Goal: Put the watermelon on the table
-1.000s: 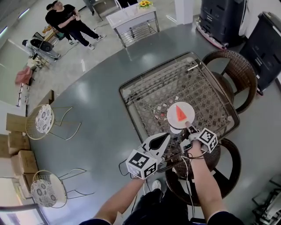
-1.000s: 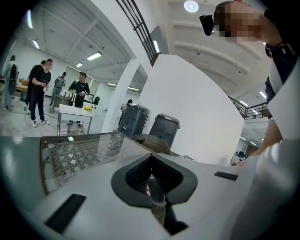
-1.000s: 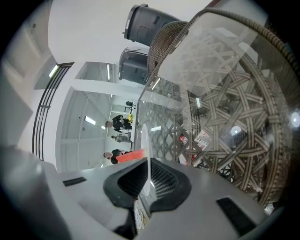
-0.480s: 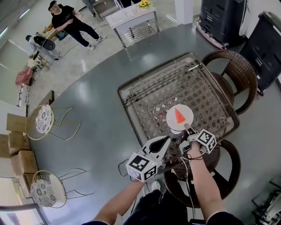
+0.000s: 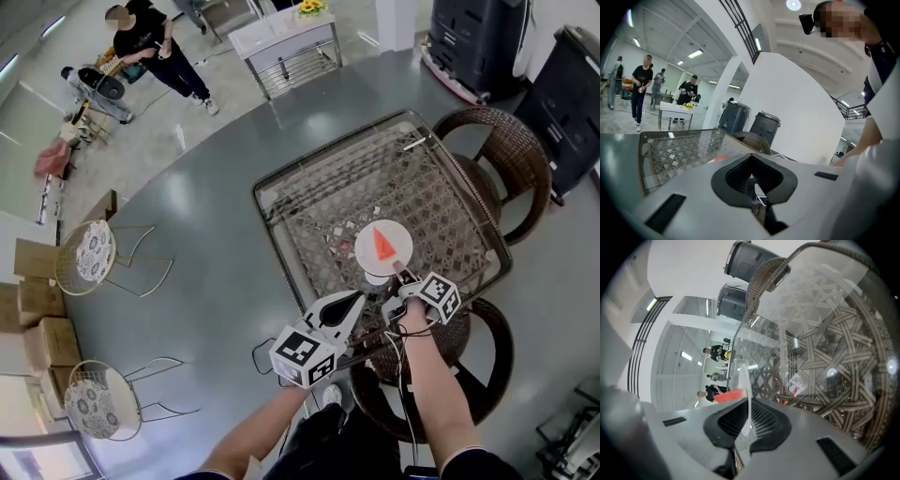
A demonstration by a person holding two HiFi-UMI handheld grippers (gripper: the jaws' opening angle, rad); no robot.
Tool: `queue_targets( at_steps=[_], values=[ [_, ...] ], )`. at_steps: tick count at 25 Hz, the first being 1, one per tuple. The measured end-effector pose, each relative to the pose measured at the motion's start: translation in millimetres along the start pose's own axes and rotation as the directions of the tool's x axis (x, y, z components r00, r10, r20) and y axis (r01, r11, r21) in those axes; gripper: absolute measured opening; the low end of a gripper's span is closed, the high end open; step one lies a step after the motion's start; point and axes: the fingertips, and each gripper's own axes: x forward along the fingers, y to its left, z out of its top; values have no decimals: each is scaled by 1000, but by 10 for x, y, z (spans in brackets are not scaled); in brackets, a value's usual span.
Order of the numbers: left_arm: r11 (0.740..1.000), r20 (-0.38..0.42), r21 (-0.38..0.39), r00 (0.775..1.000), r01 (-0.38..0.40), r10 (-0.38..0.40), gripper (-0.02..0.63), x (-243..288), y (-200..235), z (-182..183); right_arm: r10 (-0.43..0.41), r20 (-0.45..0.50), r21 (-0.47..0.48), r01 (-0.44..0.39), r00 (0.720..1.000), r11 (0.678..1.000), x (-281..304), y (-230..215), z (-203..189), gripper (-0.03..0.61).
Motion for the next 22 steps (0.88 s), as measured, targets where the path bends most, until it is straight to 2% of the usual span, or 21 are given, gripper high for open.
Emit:
queue_targets(
  at_steps=[7,14,17,22],
  values=[
    [1000,5,-1,1000,-11,11,5,-49,2,-11,-41,9,-20,41,999,999,15,-52,21,12],
    [1000,9,-2,1000,-12,12,5,-124,-17,-12,-115,4,-122,115,993,986,31,-66,41,14],
    [1000,11,-2,1000,-10,10,5,-149,-35,-10,-161,-5,-180,158,987,971,35,-93,53,19],
    [1000,13,-6,1000,-10,10,5,-168,-26,-4,-238,-14,-310,222,971,924,55,-99,75,42]
  ],
)
